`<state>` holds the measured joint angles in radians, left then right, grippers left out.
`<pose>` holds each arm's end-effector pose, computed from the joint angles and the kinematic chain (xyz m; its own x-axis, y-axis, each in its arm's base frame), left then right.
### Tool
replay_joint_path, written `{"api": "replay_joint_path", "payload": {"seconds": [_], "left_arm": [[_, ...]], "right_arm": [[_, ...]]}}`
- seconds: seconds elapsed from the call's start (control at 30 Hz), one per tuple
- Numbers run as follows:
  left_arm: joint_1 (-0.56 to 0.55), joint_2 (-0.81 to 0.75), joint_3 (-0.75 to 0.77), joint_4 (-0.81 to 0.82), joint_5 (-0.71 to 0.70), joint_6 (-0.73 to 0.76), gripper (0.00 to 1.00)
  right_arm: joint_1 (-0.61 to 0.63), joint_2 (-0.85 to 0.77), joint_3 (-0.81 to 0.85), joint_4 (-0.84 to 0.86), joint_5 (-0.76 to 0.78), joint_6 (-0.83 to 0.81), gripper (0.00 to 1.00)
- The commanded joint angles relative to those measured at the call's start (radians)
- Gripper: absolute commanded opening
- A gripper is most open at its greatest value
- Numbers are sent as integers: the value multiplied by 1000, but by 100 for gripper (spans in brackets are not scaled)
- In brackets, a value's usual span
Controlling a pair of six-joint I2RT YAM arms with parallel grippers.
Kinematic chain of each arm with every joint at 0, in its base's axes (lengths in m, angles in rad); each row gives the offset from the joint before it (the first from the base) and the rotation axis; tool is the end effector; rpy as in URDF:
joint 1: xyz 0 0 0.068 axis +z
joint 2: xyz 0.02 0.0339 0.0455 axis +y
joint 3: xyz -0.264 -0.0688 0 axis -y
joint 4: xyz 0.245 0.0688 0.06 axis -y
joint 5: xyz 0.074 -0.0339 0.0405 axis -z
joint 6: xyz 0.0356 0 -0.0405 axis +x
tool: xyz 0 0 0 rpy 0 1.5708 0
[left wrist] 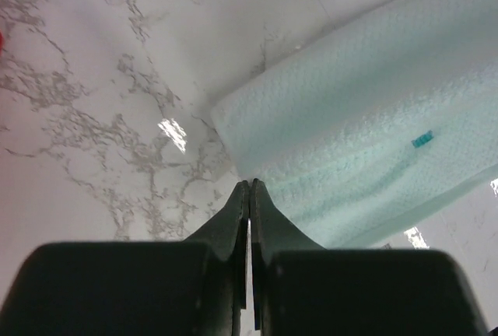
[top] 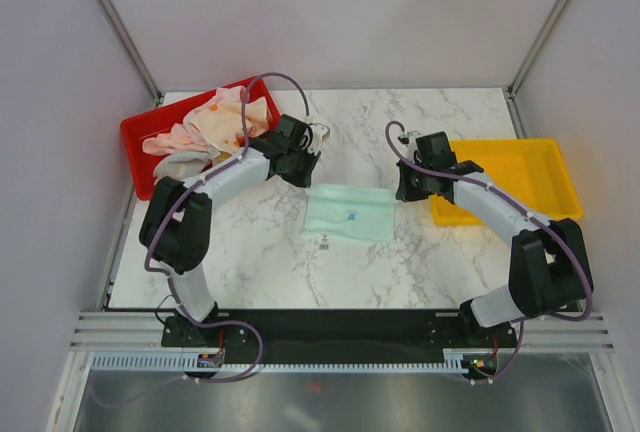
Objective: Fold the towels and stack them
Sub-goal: Fold the towel
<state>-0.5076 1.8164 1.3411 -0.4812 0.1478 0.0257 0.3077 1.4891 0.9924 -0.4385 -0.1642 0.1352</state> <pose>0.3404 -0.1953 0.2216 -0.6996 0.4182 -0.5793 0.5731 0.8126 -0.1055 0.2910 0.0986 0.2248 -0.8127 -0.1187 -0.5705 -0.2843 0.9354 0.2104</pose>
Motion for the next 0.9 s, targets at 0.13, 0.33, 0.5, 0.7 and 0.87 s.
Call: {"api": "replay_joint_path", "payload": {"seconds": [0.13, 0.33, 0.5, 0.7, 0.87], "left_arm": [[-64, -129, -118, 30, -135, -85, 2], [-92, -200, -195, 30, -106, -150, 2], [-100, -241, -261, 30, -82, -231, 2], [-117, -244, -324, 27, -71, -308, 2], [-124, -183, -324, -5, -100, -349, 2]], "right_arm": [[24, -167, -179, 79, 3, 155, 0], [79, -239, -287, 159, -50, 239, 0], [113, -314, -380, 198, -35, 288, 0], [114, -380, -448, 205, -11, 328, 0], [114, -372, -471, 205, -6, 327, 0]]}}
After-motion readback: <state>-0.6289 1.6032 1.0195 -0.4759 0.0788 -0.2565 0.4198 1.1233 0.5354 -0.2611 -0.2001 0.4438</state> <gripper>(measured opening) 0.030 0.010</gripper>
